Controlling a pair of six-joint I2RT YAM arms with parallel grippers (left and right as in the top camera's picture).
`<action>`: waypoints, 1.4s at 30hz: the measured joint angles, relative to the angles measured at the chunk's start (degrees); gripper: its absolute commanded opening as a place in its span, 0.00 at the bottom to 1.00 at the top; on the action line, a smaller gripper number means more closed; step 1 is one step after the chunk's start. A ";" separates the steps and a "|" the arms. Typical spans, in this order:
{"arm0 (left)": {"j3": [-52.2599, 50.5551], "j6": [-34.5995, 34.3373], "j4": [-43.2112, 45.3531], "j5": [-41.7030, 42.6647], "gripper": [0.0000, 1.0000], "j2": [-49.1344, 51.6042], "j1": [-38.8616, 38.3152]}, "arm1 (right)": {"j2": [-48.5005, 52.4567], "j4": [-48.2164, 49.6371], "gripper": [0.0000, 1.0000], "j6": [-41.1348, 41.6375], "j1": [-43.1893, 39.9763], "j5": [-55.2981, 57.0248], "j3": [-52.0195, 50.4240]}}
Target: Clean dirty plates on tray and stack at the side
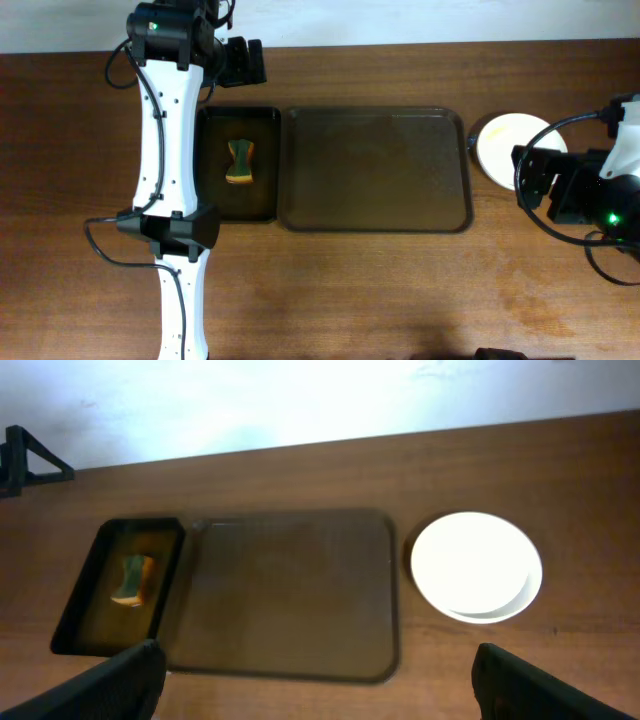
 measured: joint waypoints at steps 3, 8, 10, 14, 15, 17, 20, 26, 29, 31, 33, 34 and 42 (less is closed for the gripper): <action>0.00 0.00 0.02 0.00 1.00 0.00 0.00 | -2.71 11.74 0.98 -1.95 0.00 0.22 -9.33; -0.02 -0.13 -0.09 0.24 1.00 0.00 0.00 | -20.76 44.06 0.98 -3.58 2.45 0.61 -48.35; 0.00 -0.22 0.00 0.26 1.00 0.00 0.00 | -31.39 56.76 0.98 -4.17 4.94 0.76 -65.35; -0.02 -0.20 -0.11 0.24 1.00 0.00 0.00 | -46.86 75.41 0.98 -4.74 6.78 0.79 -88.37; -0.02 -0.22 -0.15 0.22 1.00 0.00 0.00 | -49.00 76.89 0.98 -4.79 6.82 0.76 -91.36; 0.00 -0.20 -0.09 0.22 1.00 0.00 0.00 | -54.16 79.38 0.98 -4.92 6.86 0.79 -97.68; -0.02 -0.22 -0.11 0.22 1.00 0.00 0.00 | -58.75 80.41 0.98 -4.96 7.17 0.74 -101.79; -0.02 -0.22 -0.11 0.22 1.00 0.00 0.00 | -64.54 79.25 0.98 -4.98 9.49 0.61 -106.62; -0.02 -0.22 -0.13 0.24 1.00 0.00 0.00 | -64.54 75.60 0.98 -4.92 9.49 0.63 -106.88; 0.00 -0.22 -0.11 0.22 1.00 0.00 0.00 | -64.57 75.63 0.98 -4.90 9.49 0.63 -106.88; -0.02 -0.22 -0.11 0.22 1.00 0.00 0.00 | -64.57 75.63 0.98 -4.92 9.49 0.63 -106.88; -0.02 -0.22 -0.11 0.22 1.00 0.00 0.00 | -64.57 75.63 0.98 -4.87 9.49 0.63 -106.88; -0.02 -0.22 -0.13 0.22 1.00 0.00 0.00 | -64.57 75.63 0.98 -4.92 9.49 0.63 -106.88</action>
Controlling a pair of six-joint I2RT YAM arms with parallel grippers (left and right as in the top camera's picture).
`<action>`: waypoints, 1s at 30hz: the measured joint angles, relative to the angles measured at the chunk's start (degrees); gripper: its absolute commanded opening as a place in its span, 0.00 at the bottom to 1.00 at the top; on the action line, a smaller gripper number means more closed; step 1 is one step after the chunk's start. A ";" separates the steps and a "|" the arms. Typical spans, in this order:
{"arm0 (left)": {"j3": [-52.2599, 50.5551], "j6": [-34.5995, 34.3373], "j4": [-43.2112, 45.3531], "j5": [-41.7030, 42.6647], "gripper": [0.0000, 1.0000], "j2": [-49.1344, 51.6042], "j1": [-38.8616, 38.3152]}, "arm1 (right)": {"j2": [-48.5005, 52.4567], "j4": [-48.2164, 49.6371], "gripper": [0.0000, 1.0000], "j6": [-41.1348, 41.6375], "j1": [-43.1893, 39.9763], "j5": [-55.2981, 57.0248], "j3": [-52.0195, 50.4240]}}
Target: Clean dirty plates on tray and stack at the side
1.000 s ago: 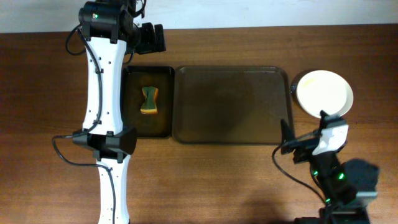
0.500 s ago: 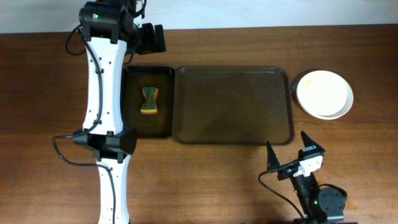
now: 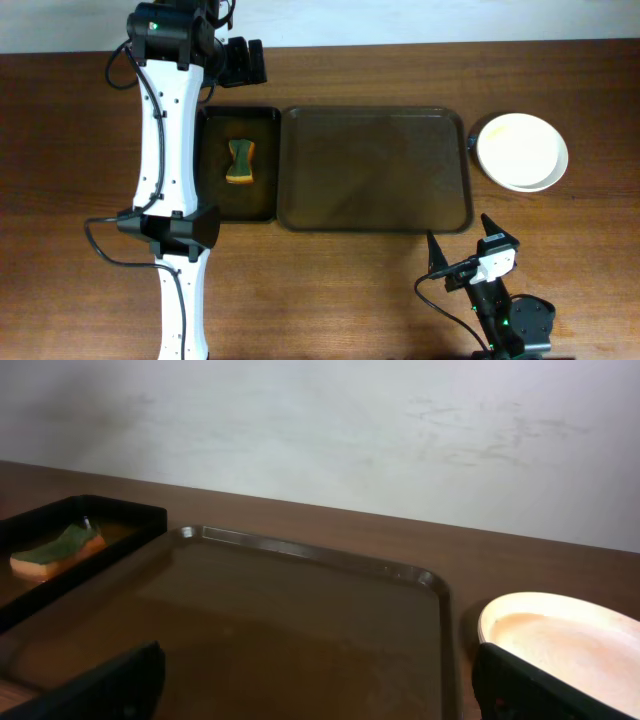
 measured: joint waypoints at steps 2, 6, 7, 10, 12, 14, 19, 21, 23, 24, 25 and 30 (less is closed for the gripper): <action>0.00 0.00 0.00 0.00 1.00 0.00 0.00 | 0.00 0.00 0.98 0.00 0.00 -0.02 0.00; 0.00 0.07 0.02 -0.63 1.00 0.00 0.00 | 0.00 0.00 0.98 0.00 0.00 0.00 0.00; -0.09 0.26 0.20 -0.90 1.00 0.00 0.00 | 0.00 0.00 0.98 0.00 0.00 0.00 0.00; -13.73 1.38 11.17 -1.95 1.00 -7.45 0.00 | 0.00 0.00 0.98 0.00 0.00 -0.02 0.00; -29.66 2.82 23.08 -2.51 1.00 -17.46 0.00 | -0.04 0.02 0.98 0.00 0.00 0.00 0.00; -43.19 4.90 30.91 -2.84 1.00 -28.02 0.00 | -0.07 0.07 0.98 0.02 0.00 0.00 0.00; -91.32 8.11 53.55 -5.64 1.00 -62.42 3.10 | -0.13 0.13 0.98 0.02 0.00 -0.02 -0.04; -105.72 8.41 60.76 -6.29 1.00 -73.09 5.95 | -0.20 0.20 0.98 -0.02 0.00 0.04 -0.04; -121.31 8.63 68.83 -6.54 1.00 -85.40 8.31 | -0.15 0.24 0.98 0.00 0.02 0.00 -0.04; -128.17 8.85 73.90 -6.60 1.00 -91.06 8.87 | -0.17 0.13 0.98 0.00 0.04 0.02 -0.07; -135.45 9.25 77.70 -6.73 1.00 -97.72 9.25 | -0.20 0.13 0.98 0.00 0.07 0.00 -0.04; -157.96 14.21 91.23 -6.43 1.00 -119.19 9.33 | -0.20 0.17 0.98 0.02 0.13 0.00 -0.04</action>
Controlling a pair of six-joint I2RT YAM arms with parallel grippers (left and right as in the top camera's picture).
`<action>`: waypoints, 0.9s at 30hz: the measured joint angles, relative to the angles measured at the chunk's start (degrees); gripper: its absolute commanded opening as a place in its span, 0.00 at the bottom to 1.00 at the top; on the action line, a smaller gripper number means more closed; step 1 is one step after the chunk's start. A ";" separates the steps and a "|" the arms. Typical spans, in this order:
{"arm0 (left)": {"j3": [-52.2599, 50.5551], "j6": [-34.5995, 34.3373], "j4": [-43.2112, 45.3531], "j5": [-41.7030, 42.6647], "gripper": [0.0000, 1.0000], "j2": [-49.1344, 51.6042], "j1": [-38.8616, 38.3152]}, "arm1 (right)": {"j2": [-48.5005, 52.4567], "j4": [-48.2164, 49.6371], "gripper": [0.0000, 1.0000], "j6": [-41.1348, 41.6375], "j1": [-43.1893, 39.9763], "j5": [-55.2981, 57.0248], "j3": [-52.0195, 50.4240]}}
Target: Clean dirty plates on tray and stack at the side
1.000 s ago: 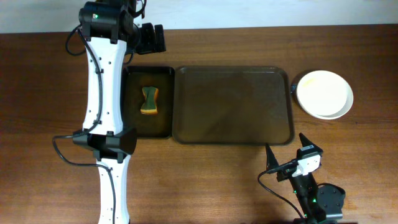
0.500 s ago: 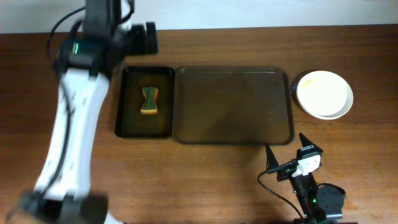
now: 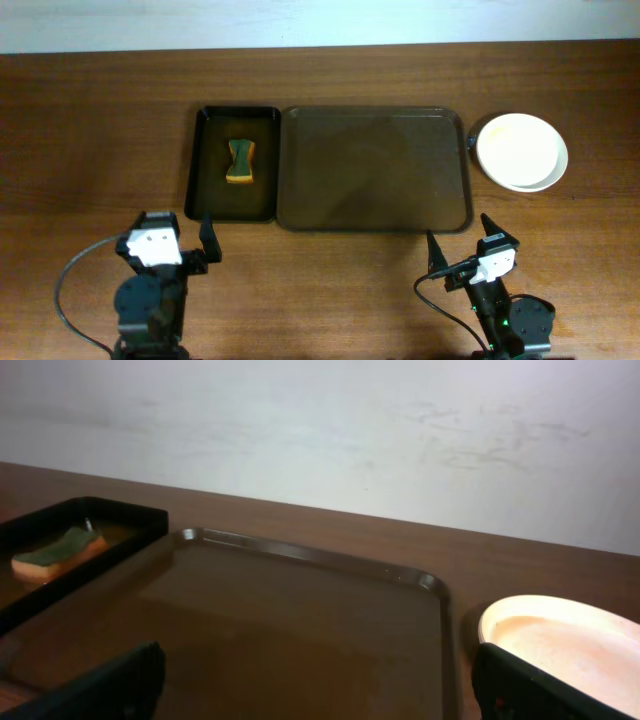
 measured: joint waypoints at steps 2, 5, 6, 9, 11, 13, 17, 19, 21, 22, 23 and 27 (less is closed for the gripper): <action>-5.18 1.75 0.92 0.15 1.00 -6.05 0.00 | 0.04 -0.04 0.98 -0.02 0.02 0.00 0.00; -9.27 4.26 1.64 0.17 1.00 -12.76 0.00 | 0.00 -0.04 0.98 -0.02 0.02 0.00 0.00; -10.29 5.20 1.86 0.17 1.00 -14.75 0.00 | 0.00 -0.04 0.98 -0.07 0.02 0.00 0.00; -12.87 7.28 2.08 0.39 1.00 -18.99 0.00 | 0.00 -0.04 0.98 -0.04 0.02 0.00 0.00; -13.90 7.74 1.18 0.39 1.00 -19.74 0.00 | 0.00 -0.04 0.98 -0.02 0.02 0.00 0.00; -14.25 8.11 0.72 0.57 1.00 -19.74 0.00 | 0.00 -0.04 0.98 -0.02 0.02 0.00 0.00; -14.25 8.15 0.70 1.31 1.00 -19.78 0.00 | 0.00 -0.04 0.98 -0.02 0.02 0.00 0.00; -14.25 8.17 0.70 1.46 1.00 -19.78 0.00 | 0.00 -0.04 0.98 0.00 0.02 0.00 0.00; -14.25 8.28 0.70 1.46 1.00 -19.78 0.00 | 0.00 -0.04 0.99 0.02 0.02 0.00 0.00; -14.25 8.31 0.70 1.46 1.00 -19.78 0.00 | 0.00 -0.04 0.98 -0.02 0.02 0.00 0.00; -14.25 8.31 0.70 1.46 1.00 -19.78 0.00 | 0.00 -0.04 0.98 0.00 0.02 0.00 0.00; -14.25 8.31 0.70 1.46 1.00 -19.78 0.00 | 0.00 -0.04 0.98 0.02 0.02 0.00 0.00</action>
